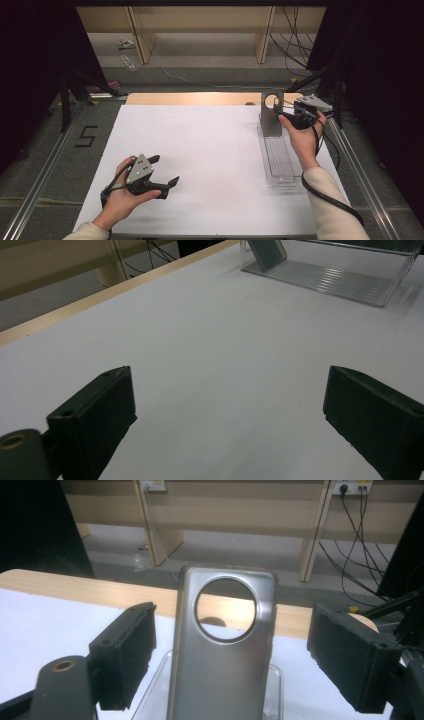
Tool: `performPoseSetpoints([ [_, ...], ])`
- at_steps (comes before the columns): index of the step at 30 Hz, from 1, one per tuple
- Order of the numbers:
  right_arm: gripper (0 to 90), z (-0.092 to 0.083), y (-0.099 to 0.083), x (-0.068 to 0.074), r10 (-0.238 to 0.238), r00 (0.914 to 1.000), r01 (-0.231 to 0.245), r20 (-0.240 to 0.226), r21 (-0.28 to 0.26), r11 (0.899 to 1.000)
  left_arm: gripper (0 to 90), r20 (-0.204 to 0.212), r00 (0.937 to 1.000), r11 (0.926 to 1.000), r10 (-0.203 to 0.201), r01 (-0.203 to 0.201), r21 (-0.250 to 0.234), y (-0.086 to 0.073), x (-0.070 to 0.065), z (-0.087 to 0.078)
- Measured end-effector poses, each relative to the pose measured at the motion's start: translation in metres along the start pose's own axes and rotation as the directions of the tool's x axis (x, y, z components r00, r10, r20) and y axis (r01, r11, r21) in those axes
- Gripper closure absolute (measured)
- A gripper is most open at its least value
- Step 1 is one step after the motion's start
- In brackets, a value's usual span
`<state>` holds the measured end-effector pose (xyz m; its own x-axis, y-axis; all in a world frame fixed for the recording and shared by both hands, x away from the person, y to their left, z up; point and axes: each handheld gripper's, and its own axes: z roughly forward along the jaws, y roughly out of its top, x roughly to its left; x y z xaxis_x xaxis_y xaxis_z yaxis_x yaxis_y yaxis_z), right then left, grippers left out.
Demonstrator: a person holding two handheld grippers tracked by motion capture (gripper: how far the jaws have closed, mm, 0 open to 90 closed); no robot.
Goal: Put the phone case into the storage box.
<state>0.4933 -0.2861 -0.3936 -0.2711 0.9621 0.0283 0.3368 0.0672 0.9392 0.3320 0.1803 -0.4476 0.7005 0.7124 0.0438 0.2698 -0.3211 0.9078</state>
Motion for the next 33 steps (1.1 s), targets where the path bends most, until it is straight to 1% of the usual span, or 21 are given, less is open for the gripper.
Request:
performPoseSetpoints([
  [7,19.4,-0.009,-0.002,0.006,-0.016,0.9996,0.016,-0.022,0.011,1.000,6.2,0.001,1.0000,1.0000,0.003,-0.003,0.002,0.000,0.000,0.000],
  [10,18.8,-0.012,-0.004,0.008,-0.002,0.9992,0.003,-0.039,0.010,1.000,6.2,0.002,1.0000,1.0000,0.003,-0.003,0.002,0.000,0.000,0.000],
  [20,17.6,-0.024,-0.008,0.016,-0.012,0.9971,0.013,-0.076,0.017,1.000,6.2,0.002,1.0000,1.0000,0.006,-0.006,0.004,0.000,0.000,0.000],
  [33,16.7,-0.034,-0.012,0.025,-0.023,0.9932,0.026,-0.114,0.022,0.999,6.2,0.005,1.0000,1.0000,0.004,-0.004,0.005,0.000,0.001,0.000],
])
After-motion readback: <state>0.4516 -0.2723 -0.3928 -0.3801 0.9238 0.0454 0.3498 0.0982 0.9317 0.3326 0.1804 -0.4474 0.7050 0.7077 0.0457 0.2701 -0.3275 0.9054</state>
